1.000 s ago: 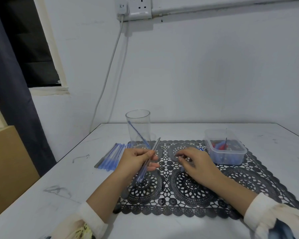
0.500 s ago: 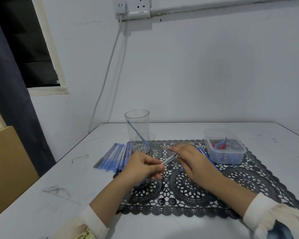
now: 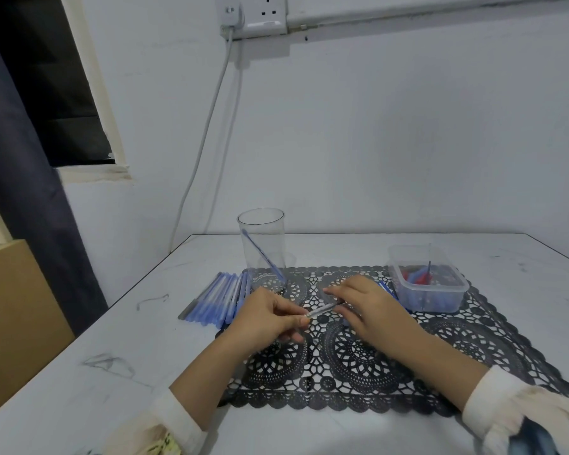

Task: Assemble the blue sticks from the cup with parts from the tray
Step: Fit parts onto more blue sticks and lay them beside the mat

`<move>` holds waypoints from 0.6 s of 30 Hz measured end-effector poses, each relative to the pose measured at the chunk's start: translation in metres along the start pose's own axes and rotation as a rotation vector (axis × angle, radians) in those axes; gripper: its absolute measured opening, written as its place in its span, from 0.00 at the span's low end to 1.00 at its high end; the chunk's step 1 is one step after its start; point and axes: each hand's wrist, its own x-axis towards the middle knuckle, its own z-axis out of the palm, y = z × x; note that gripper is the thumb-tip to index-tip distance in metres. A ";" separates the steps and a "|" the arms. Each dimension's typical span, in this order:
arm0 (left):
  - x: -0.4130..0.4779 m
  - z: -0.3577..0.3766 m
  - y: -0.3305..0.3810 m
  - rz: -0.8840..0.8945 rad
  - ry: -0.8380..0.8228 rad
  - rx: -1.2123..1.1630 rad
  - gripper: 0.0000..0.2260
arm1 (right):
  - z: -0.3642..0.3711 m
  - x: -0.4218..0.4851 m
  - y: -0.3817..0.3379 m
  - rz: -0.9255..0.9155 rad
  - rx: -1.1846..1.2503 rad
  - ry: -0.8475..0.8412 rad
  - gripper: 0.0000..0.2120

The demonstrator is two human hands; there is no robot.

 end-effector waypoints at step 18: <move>0.002 -0.004 0.000 0.051 0.048 0.130 0.04 | -0.046 0.008 0.043 -0.059 -0.393 -0.107 0.15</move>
